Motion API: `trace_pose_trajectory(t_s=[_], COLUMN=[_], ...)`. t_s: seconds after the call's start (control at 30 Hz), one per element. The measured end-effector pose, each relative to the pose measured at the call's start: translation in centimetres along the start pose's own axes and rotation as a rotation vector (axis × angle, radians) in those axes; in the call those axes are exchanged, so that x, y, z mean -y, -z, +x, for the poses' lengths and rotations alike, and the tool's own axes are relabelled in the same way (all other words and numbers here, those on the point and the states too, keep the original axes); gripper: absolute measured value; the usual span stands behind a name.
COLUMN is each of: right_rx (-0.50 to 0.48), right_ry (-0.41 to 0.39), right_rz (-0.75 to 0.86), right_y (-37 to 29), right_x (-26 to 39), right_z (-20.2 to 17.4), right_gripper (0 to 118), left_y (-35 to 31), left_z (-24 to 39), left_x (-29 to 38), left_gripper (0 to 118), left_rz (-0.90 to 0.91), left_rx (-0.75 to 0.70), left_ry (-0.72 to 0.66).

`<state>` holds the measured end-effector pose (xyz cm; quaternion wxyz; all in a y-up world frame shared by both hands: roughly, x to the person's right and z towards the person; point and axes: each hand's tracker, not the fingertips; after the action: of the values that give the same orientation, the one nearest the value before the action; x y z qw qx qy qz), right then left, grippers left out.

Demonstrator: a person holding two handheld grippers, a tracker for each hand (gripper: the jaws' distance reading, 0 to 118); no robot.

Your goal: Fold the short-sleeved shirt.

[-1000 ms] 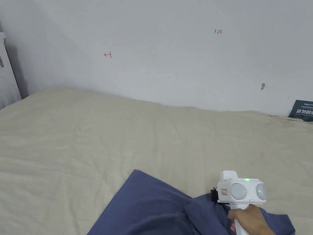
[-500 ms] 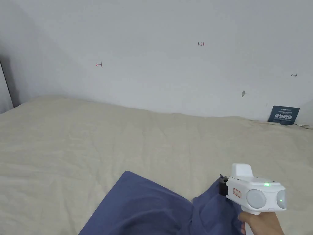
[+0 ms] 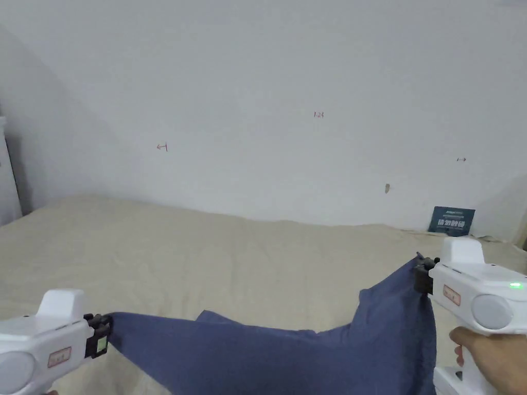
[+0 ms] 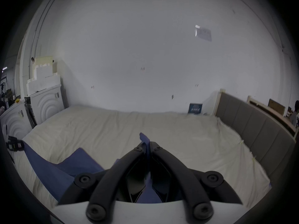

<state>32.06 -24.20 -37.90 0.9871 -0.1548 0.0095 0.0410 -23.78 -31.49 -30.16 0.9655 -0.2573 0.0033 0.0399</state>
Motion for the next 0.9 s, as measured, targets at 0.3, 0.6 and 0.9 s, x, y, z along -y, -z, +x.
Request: trace_pose_trajectory(t_s=[0.3,0.6,0.9], right_rx=[0.082,0.115,0.149], right_ry=[-0.009,0.031,-0.002], right_rz=[0.135,0.152,0.116], right_y=[-1.8,0.3,6.3], right_x=[-9.6,-14.4,-14.9], right_z=[2.1,0.6,-0.6], right_gripper=[2,2,2], left_y=[-0.8,1.6,5.3], left_z=[1.0,1.8,2.0], left_x=[-11.5,-19.3,-24.9], left_gripper=[0,0,0], left_rz=[0.111,0.191,0.211], left_rx=[-0.016,-0.009,-0.014], left_ry=[0.050,-0.105,-0.157])
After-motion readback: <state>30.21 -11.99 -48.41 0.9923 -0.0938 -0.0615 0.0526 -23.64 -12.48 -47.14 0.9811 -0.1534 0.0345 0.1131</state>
